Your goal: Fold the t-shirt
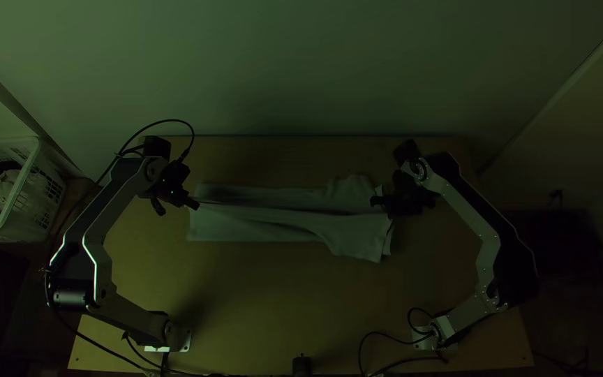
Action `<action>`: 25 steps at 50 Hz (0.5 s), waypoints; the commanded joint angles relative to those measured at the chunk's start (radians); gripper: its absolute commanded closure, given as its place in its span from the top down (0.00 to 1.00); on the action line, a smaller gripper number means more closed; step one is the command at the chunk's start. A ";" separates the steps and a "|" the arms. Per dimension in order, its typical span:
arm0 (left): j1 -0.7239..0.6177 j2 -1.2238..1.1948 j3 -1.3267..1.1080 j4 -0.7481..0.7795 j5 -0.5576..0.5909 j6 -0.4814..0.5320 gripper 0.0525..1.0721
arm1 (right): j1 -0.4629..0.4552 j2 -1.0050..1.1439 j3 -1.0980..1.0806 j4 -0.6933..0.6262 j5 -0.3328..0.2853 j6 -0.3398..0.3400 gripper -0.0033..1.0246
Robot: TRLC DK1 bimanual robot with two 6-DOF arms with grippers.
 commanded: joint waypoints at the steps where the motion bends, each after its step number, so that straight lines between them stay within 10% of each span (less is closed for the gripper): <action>1: -0.002 0.057 0.072 0.006 0.000 -0.009 0.03 | -0.019 0.061 0.067 -0.005 0.015 -0.022 0.03; 25: 0.001 0.278 0.278 0.006 0.000 -0.011 0.03 | -0.066 0.359 0.342 -0.005 0.016 -0.037 0.03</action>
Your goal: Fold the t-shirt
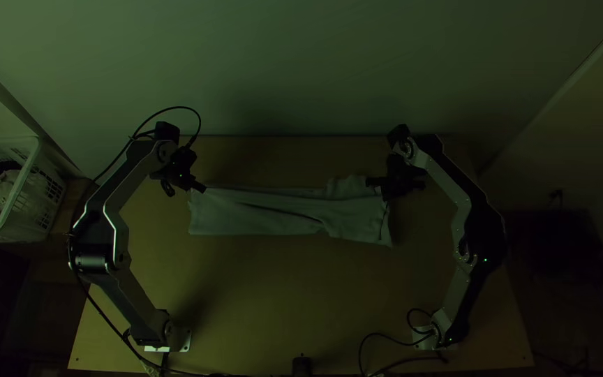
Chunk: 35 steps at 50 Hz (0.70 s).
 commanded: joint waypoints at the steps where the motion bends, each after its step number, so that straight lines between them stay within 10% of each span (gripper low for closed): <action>1: 0.001 0.041 0.048 0.000 -0.003 -0.010 0.03 | -0.015 0.068 0.069 -0.005 0.012 -0.015 0.03; 10: -0.001 0.074 0.058 0.000 0.009 -0.023 0.11 | -0.020 0.135 0.141 -0.004 0.015 -0.035 0.03; 16: -0.002 0.084 0.048 -0.005 0.014 -0.047 0.98 | -0.021 0.157 0.178 -0.004 0.047 -0.084 0.26; 35: 0.056 0.045 0.028 -0.007 0.210 -0.130 0.96 | -0.033 0.045 0.136 0.026 0.050 -0.144 0.64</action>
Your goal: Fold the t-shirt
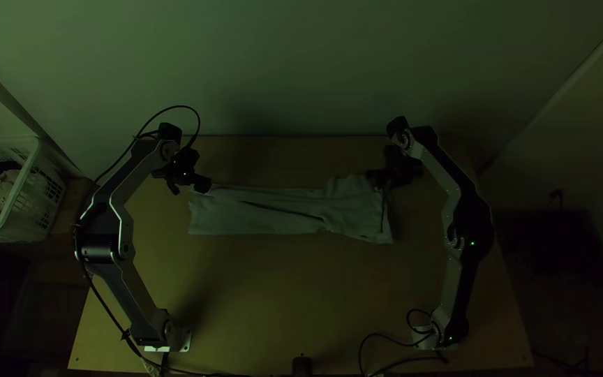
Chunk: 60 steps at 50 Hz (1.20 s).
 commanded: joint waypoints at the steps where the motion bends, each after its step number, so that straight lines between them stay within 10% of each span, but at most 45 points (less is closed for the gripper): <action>1: 0.042 -0.030 -0.009 -0.007 0.066 -0.035 0.96 | -0.007 -0.097 -0.036 0.023 0.010 -0.017 0.67; 9: 0.105 -0.046 -0.036 -0.010 0.184 -0.077 0.96 | -0.024 -0.189 -0.076 0.057 0.039 -0.012 0.97; 60: 0.143 0.066 -0.328 0.131 0.623 -0.161 0.96 | -0.080 -0.541 -0.017 0.060 0.054 0.166 0.96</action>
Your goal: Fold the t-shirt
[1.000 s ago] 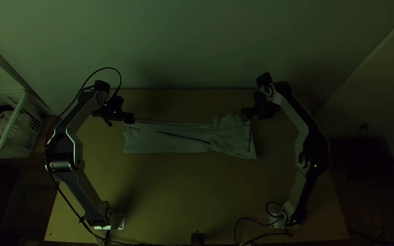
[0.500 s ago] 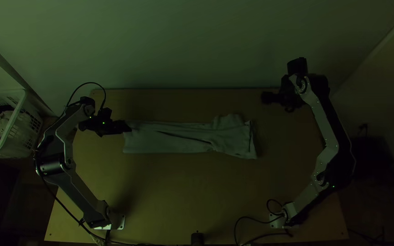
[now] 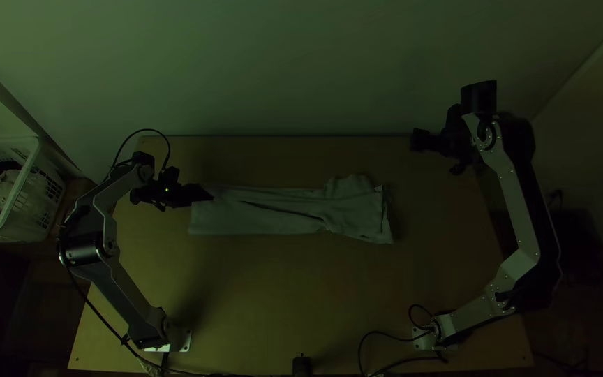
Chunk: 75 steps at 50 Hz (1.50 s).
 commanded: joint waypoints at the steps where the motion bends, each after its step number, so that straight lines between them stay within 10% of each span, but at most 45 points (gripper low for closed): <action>1: -0.061 0.056 -0.066 0.025 -0.009 -0.051 0.96 | 0.014 -0.057 -0.024 -0.002 0.009 0.030 0.96; 19: -0.194 0.070 -0.074 0.147 -0.031 -0.227 0.93 | 0.020 -0.114 -0.093 -0.002 0.009 0.049 0.96; 32: -0.214 0.015 -0.114 0.200 -0.118 -0.267 0.01 | 0.019 -0.131 -0.137 0.000 0.009 0.047 0.96; 75: 0.197 -0.199 0.028 0.029 -0.543 0.080 0.02 | -0.006 -0.209 -0.386 0.225 0.038 0.030 0.96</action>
